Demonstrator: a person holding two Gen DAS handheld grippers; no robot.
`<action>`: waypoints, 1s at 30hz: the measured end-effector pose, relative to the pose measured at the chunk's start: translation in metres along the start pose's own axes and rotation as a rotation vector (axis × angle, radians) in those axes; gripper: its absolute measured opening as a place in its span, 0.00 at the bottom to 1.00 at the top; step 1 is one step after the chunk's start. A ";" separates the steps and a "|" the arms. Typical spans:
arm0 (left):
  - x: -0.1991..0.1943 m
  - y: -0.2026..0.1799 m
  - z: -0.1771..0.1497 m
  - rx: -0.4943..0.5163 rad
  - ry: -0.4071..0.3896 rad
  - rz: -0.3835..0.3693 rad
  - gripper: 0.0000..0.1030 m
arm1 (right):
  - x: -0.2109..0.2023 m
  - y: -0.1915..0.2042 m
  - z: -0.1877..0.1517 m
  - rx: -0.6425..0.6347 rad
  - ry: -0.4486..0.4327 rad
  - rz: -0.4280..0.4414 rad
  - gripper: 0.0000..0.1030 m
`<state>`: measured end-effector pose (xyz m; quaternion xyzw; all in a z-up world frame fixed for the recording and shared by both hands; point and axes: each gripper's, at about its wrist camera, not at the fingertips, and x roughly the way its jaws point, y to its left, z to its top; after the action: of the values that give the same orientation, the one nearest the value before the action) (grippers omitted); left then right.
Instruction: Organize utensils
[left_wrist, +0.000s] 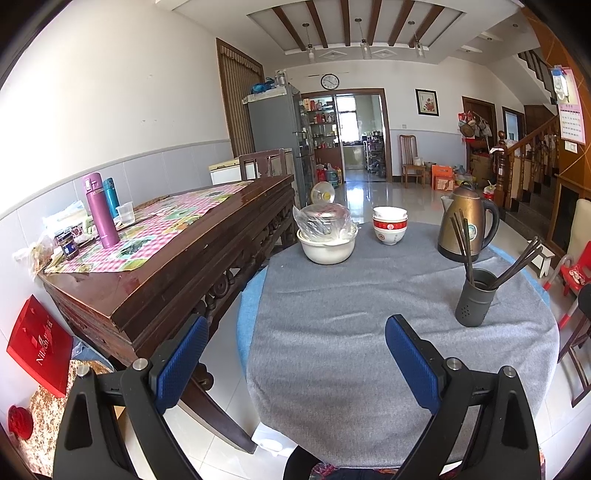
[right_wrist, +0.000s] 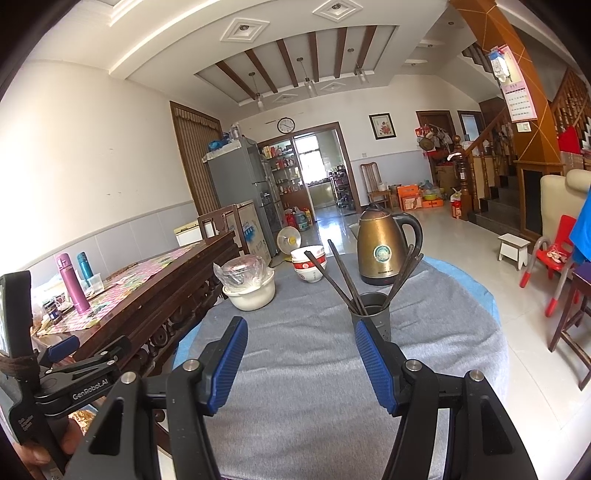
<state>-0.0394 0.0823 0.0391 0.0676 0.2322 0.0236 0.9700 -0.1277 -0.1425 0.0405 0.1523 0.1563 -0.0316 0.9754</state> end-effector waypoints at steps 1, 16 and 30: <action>0.000 0.000 0.000 -0.002 0.001 -0.002 0.94 | 0.000 0.001 0.000 0.000 0.001 -0.001 0.63; 0.003 0.009 -0.001 -0.020 0.008 0.001 0.94 | 0.002 0.004 0.000 -0.009 -0.002 -0.002 0.63; 0.004 0.013 -0.002 -0.031 0.007 0.000 0.94 | 0.001 0.010 0.003 -0.015 -0.009 -0.004 0.63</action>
<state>-0.0371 0.0957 0.0376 0.0527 0.2350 0.0272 0.9702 -0.1251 -0.1338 0.0461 0.1447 0.1524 -0.0332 0.9771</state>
